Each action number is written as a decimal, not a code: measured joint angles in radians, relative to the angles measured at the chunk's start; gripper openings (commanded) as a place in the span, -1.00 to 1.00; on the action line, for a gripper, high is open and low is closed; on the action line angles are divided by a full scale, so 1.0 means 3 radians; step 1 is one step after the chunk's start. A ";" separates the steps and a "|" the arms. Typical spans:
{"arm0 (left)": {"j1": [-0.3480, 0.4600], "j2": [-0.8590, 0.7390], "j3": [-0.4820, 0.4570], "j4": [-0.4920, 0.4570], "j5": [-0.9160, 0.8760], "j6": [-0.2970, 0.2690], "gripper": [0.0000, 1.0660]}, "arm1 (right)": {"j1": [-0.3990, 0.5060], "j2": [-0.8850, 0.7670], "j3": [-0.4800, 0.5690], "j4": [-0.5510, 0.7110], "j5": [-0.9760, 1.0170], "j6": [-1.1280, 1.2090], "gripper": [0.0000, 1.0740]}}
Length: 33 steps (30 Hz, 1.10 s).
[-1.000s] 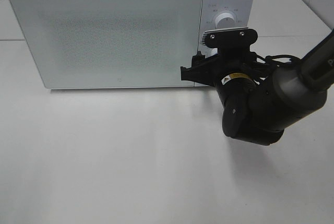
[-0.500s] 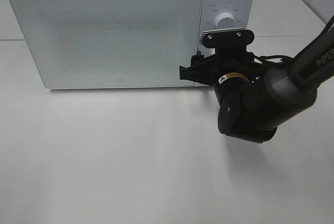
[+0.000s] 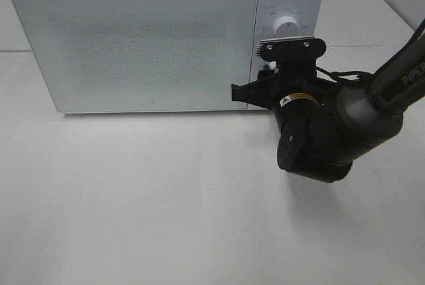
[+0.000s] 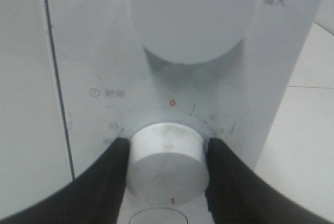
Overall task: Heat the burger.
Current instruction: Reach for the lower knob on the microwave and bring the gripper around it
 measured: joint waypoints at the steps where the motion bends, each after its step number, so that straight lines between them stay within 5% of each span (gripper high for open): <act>1: 0.0000 0.0000 0.0000 0.0000 0.0000 0.0000 0.87 | 0.0000 0.0000 0.0000 0.0003 0.0000 0.0000 -0.72; 5: 0.0000 0.0000 0.0000 0.0000 0.0000 0.0000 0.87 | 0.0000 0.0000 0.0000 -0.0003 -0.0003 -0.0003 -1.00; 17: 0.0000 0.0000 0.0000 0.0000 0.0000 0.0000 0.87 | 0.0000 0.0000 0.0000 -0.0020 -0.0007 0.0097 -1.00; 33: 0.0000 0.0000 0.0000 0.0000 0.0000 0.0000 0.87 | -0.0053 0.0000 0.0083 -0.0367 -0.0043 0.2543 -1.00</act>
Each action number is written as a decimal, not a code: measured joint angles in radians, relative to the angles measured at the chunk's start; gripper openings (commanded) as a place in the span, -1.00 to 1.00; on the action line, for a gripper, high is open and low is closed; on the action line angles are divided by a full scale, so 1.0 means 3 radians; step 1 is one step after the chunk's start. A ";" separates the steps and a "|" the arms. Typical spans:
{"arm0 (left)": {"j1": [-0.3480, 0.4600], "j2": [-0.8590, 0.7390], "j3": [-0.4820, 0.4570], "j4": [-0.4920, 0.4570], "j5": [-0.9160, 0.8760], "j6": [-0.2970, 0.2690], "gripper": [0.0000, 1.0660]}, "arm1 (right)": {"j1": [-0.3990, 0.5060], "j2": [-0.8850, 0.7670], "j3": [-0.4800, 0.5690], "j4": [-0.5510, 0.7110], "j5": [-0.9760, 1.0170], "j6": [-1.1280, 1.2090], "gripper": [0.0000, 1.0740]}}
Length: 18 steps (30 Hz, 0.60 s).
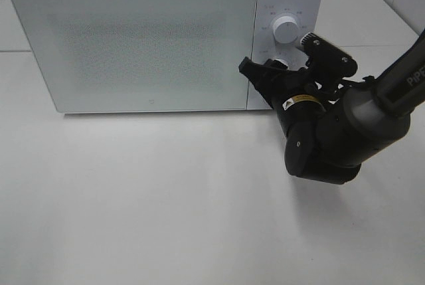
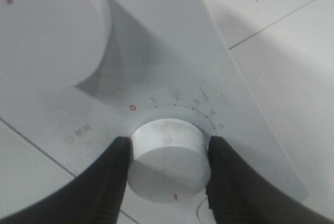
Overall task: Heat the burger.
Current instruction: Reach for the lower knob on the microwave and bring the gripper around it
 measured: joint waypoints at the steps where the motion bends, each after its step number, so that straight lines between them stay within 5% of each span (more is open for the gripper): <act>1: 0.0000 0.0000 0.0000 0.0000 0.0000 0.0000 0.87 | -0.0003 0.0000 0.0003 -0.0020 -0.0003 0.0207 -1.00; 18: 0.0000 0.0000 0.0000 0.0000 0.0000 0.0000 0.87 | -0.0007 0.0027 0.0023 -0.0137 -0.0077 0.3147 -1.00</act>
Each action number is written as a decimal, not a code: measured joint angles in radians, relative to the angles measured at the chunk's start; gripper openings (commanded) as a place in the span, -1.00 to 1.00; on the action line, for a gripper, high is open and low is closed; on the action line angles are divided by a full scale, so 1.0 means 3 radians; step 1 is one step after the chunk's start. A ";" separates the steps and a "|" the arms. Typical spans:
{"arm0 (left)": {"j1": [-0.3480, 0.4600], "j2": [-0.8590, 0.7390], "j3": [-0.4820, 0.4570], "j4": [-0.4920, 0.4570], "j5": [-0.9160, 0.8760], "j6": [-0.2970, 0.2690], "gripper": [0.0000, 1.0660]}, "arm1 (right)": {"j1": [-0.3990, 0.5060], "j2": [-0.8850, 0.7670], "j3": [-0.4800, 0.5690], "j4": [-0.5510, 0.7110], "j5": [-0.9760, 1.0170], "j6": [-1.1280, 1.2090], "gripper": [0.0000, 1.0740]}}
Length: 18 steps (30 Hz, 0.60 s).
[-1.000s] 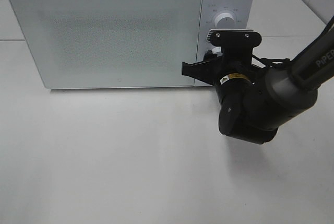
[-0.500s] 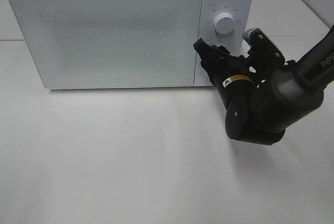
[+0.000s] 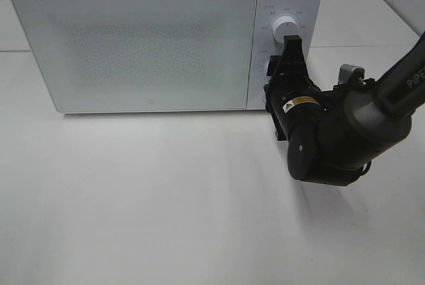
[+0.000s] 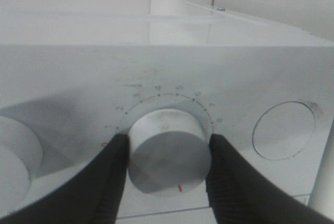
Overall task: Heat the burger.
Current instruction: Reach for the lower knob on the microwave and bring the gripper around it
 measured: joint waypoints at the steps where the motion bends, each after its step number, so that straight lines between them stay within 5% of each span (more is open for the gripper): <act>1: 0.0000 0.0000 0.0000 0.0000 0.0000 0.0000 0.87 | 0.0000 0.0000 0.0000 0.0000 0.0000 0.0000 -1.00; 18: 0.0000 0.0000 0.0000 0.0000 0.0000 0.0000 0.87 | 0.0000 0.0000 0.0000 0.0017 -0.0003 0.0053 -0.85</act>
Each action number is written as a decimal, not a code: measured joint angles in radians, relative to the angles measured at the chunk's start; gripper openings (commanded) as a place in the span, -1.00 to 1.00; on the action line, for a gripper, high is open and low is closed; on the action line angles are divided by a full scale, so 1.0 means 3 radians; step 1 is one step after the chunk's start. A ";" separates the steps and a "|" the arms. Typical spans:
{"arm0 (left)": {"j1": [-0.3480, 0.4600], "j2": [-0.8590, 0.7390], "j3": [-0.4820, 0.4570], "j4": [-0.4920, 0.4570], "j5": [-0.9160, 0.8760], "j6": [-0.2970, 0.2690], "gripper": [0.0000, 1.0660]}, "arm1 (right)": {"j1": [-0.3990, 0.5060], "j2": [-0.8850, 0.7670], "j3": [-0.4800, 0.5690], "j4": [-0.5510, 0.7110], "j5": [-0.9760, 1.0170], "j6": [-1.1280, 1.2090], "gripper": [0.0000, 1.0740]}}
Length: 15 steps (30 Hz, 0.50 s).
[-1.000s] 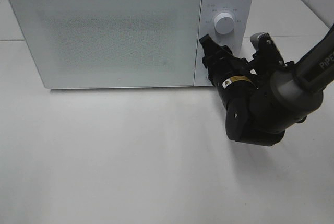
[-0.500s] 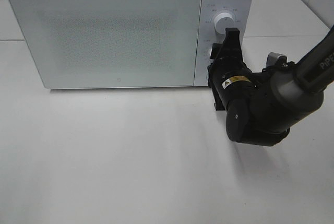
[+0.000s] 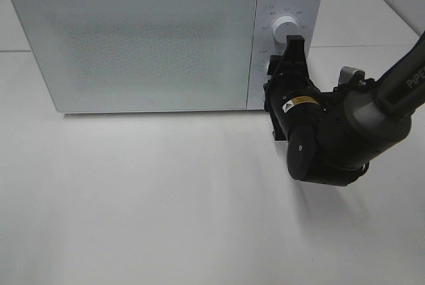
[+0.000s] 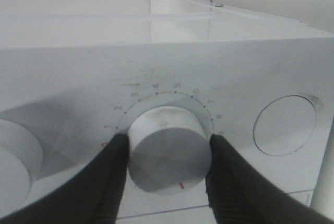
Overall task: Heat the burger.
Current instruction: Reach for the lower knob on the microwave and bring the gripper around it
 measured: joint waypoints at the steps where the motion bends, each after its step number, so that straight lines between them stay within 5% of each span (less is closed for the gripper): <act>1: 0.0000 0.0000 0.0000 0.0000 0.0000 0.0000 0.87 | 0.0000 0.0000 0.0000 0.0003 0.0000 -0.0013 -0.77; 15: 0.0000 0.0000 0.0000 0.0000 0.0000 0.0000 0.87 | 0.0007 -0.0010 -0.0007 0.0123 0.0013 -0.0300 -0.23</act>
